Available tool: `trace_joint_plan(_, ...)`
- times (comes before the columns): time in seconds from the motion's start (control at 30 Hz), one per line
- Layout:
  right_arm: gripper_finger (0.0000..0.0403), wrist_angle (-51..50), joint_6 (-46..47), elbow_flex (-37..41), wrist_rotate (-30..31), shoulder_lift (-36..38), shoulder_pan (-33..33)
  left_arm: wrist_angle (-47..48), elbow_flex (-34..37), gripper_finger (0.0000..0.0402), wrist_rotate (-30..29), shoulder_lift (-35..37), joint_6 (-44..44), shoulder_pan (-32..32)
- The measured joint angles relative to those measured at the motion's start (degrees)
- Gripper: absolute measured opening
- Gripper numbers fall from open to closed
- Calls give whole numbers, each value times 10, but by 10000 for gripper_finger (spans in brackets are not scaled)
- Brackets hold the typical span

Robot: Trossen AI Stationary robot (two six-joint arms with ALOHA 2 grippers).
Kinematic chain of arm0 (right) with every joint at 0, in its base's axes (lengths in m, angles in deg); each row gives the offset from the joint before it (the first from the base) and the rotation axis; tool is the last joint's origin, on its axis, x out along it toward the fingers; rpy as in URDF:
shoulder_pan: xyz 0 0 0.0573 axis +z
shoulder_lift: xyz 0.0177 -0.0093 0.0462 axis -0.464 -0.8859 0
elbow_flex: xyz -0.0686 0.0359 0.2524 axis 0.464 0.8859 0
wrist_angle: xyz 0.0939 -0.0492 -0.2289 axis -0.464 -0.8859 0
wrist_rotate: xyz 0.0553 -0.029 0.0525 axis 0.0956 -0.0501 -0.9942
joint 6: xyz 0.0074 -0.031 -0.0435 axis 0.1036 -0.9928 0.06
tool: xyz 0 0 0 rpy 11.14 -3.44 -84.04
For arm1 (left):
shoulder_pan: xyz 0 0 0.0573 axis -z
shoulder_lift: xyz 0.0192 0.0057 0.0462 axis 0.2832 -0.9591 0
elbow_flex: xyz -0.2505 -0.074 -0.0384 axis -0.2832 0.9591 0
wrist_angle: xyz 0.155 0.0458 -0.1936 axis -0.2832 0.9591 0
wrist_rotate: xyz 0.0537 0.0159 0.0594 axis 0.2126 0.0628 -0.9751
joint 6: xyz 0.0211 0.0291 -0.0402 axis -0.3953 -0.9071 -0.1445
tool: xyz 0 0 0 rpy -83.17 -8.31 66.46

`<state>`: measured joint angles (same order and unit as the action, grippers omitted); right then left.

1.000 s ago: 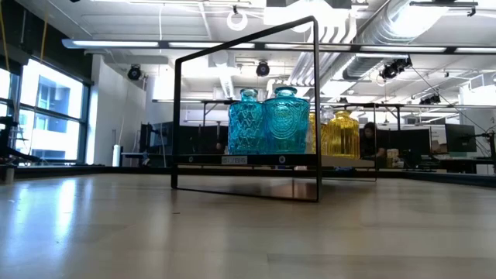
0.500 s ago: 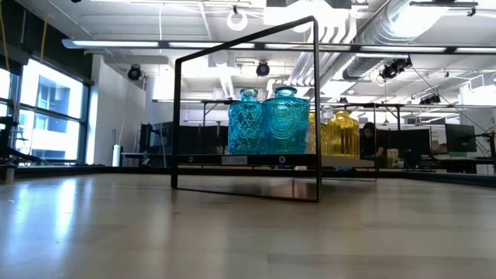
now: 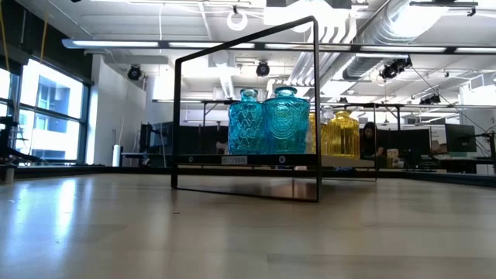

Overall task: Sort vases onto shelf
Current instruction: Put the right transparent vase on the shelf and align with the other transparent vase

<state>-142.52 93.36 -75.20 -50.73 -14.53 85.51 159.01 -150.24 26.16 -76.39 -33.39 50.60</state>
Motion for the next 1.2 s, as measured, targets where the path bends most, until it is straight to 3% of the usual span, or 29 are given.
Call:
trace_joint_plan(0.53,148,-15,22,0,-9,-13,0,0,0,133,2,0,3,0)
trace_joint_plan(0.67,116,-14,22,-2,-31,-26,0,0,0,133,7,0,3,0)
trace_joint_plan(0.9,15,-13,5,-2,-32,-27,-5,0,0,133,10,0,3,0)
trace_joint_plan(1.2,19,-20,-64,-2,-49,-28,-44,-1,0,133,12,0,13,0)
